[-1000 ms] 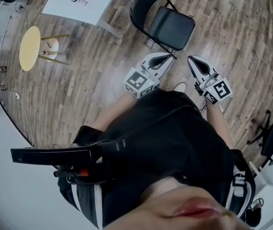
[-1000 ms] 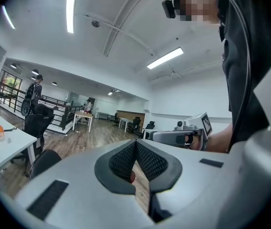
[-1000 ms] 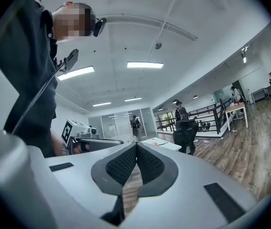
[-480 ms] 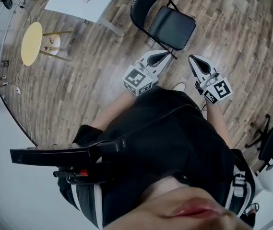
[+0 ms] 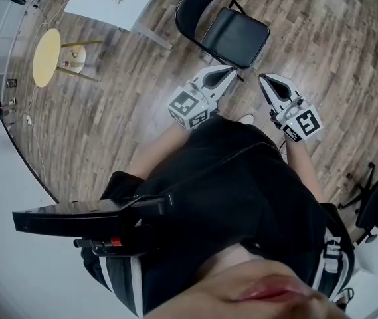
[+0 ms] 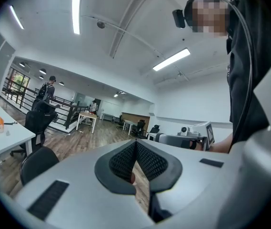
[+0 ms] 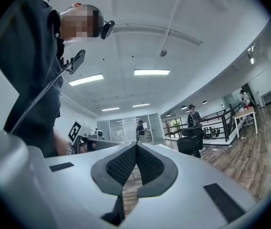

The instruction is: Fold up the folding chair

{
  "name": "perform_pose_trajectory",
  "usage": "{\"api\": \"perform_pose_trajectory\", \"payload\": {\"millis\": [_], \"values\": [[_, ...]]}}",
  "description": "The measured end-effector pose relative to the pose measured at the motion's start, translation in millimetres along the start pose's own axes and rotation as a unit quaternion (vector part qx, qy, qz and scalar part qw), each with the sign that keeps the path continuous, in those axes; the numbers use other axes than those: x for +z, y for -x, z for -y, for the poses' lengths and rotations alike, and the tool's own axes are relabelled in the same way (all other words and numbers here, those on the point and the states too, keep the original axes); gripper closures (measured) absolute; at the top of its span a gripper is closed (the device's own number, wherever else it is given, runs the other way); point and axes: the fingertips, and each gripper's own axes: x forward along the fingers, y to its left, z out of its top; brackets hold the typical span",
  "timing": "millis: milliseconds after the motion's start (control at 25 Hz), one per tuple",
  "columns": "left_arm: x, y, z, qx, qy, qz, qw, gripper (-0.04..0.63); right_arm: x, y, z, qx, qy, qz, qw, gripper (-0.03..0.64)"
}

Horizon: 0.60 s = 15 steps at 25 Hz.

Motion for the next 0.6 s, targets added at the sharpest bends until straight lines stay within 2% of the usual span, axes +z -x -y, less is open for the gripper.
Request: {"api": "perform_pose_trajectory", "payload": {"millis": [240,600], "values": [[0,-11,8,0.01,-0.029,0.002,0.9995,0.6,7,3,5,0.027,-0.003,0.007,1.0,0.609],[-4,-2,14,0.02,-0.045,0.001,0.9988,0.6,-1,-3,-7,0.048,-0.01,0.004,0.999,0.609]]}}
